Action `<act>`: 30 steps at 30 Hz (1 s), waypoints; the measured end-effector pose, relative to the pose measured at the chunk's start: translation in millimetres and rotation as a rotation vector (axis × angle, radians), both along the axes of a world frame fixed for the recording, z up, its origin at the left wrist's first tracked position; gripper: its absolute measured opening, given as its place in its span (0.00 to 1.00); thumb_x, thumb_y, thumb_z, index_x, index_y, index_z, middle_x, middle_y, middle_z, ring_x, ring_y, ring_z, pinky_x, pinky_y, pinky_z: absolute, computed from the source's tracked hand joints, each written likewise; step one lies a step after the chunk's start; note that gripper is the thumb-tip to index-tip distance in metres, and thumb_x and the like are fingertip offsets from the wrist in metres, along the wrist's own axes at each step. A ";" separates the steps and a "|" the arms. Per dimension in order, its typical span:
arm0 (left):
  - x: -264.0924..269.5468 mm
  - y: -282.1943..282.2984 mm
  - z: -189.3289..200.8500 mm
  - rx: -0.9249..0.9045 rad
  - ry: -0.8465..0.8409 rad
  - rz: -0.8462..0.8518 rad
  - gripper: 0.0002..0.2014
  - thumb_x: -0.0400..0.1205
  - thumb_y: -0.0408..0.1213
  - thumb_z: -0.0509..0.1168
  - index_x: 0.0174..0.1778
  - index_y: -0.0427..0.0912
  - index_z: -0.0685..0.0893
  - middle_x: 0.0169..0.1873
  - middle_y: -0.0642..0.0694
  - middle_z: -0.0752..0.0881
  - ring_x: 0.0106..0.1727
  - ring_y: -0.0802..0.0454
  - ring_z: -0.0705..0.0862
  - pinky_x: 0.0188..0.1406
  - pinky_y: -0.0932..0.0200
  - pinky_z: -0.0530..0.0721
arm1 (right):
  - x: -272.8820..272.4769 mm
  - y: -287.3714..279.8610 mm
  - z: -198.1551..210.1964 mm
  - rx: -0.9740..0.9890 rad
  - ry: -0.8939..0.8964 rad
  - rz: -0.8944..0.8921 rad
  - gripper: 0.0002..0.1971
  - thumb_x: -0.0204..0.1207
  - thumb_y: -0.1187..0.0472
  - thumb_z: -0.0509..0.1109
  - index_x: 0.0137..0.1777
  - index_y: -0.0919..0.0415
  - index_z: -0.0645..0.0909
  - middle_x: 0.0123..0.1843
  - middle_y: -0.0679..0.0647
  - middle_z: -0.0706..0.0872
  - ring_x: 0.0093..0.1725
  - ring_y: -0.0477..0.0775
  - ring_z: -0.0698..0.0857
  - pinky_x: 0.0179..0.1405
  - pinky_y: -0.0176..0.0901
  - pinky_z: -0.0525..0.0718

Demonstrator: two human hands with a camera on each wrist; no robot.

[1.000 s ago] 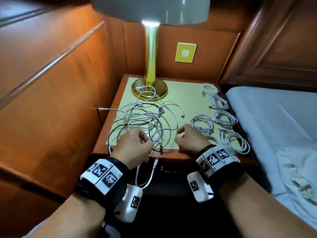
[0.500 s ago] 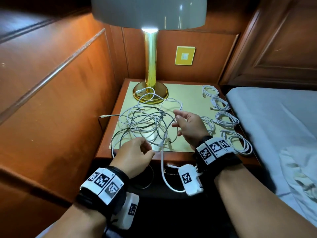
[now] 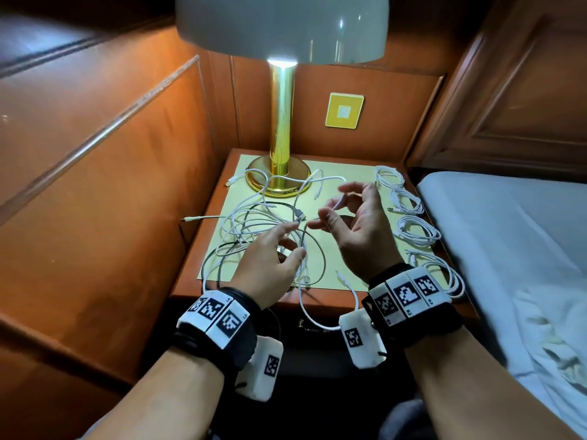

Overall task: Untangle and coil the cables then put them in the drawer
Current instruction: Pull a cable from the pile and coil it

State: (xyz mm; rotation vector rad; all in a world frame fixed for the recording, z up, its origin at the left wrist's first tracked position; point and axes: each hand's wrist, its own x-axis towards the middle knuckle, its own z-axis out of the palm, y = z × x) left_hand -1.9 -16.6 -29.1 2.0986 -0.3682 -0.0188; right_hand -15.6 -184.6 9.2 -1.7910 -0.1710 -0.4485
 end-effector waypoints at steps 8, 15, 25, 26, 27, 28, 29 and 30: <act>4.8 1.4 -6.5 0.082 0.062 0.002 0.25 0.83 0.46 0.70 0.76 0.49 0.77 0.58 0.49 0.85 0.51 0.53 0.86 0.58 0.57 0.83 | -0.4 0.5 7.7 -0.111 -0.045 -0.034 0.25 0.85 0.67 0.63 0.81 0.58 0.64 0.48 0.52 0.85 0.46 0.51 0.93 0.56 0.60 0.89; 13.3 1.4 -10.9 0.152 0.119 0.030 0.33 0.84 0.48 0.69 0.83 0.41 0.69 0.71 0.46 0.79 0.62 0.55 0.80 0.66 0.61 0.75 | -3.7 -7.8 13.9 0.013 -0.100 -0.144 0.11 0.85 0.74 0.56 0.57 0.57 0.73 0.46 0.56 0.87 0.46 0.53 0.93 0.57 0.62 0.88; 22.8 7.4 -9.8 0.113 0.144 0.190 0.23 0.84 0.46 0.67 0.74 0.44 0.77 0.66 0.46 0.81 0.54 0.55 0.82 0.57 0.59 0.76 | -8.8 -11.3 29.1 0.121 -0.155 -0.164 0.14 0.85 0.72 0.60 0.41 0.55 0.65 0.52 0.58 0.87 0.53 0.57 0.92 0.58 0.62 0.86; 20.9 6.1 -7.4 0.094 0.133 0.188 0.20 0.84 0.45 0.68 0.72 0.45 0.78 0.64 0.47 0.82 0.51 0.57 0.82 0.54 0.60 0.75 | -9.3 -10.2 30.6 0.124 -0.141 -0.146 0.14 0.85 0.73 0.60 0.41 0.56 0.65 0.52 0.60 0.87 0.53 0.57 0.92 0.58 0.63 0.86; 19.1 5.2 -4.1 0.076 0.113 0.181 0.19 0.84 0.44 0.68 0.70 0.45 0.79 0.62 0.48 0.82 0.49 0.59 0.82 0.52 0.61 0.75 | -8.9 -9.5 32.8 0.133 -0.126 -0.127 0.14 0.85 0.73 0.60 0.41 0.57 0.65 0.51 0.61 0.87 0.52 0.58 0.93 0.58 0.62 0.87; 17.7 4.2 0.5 0.063 0.091 0.175 0.17 0.84 0.44 0.68 0.69 0.46 0.79 0.61 0.49 0.83 0.48 0.62 0.82 0.49 0.62 0.76 | -8.0 -9.3 36.3 0.134 -0.108 -0.109 0.14 0.85 0.74 0.60 0.42 0.57 0.65 0.51 0.61 0.87 0.51 0.57 0.93 0.57 0.61 0.88; 17.1 3.4 6.6 0.051 0.072 0.172 0.17 0.84 0.44 0.68 0.68 0.47 0.79 0.59 0.50 0.84 0.48 0.63 0.82 0.48 0.62 0.77 | -6.2 -9.9 41.1 0.116 -0.087 -0.095 0.13 0.86 0.73 0.60 0.42 0.57 0.65 0.50 0.61 0.87 0.50 0.56 0.93 0.56 0.60 0.89; 18.1 2.8 15.4 0.038 0.042 0.173 0.16 0.84 0.44 0.68 0.67 0.47 0.79 0.57 0.51 0.84 0.47 0.61 0.84 0.48 0.61 0.79 | -3.4 -11.3 48.1 0.082 -0.062 -0.082 0.13 0.86 0.72 0.61 0.42 0.57 0.67 0.50 0.61 0.88 0.49 0.55 0.93 0.54 0.59 0.90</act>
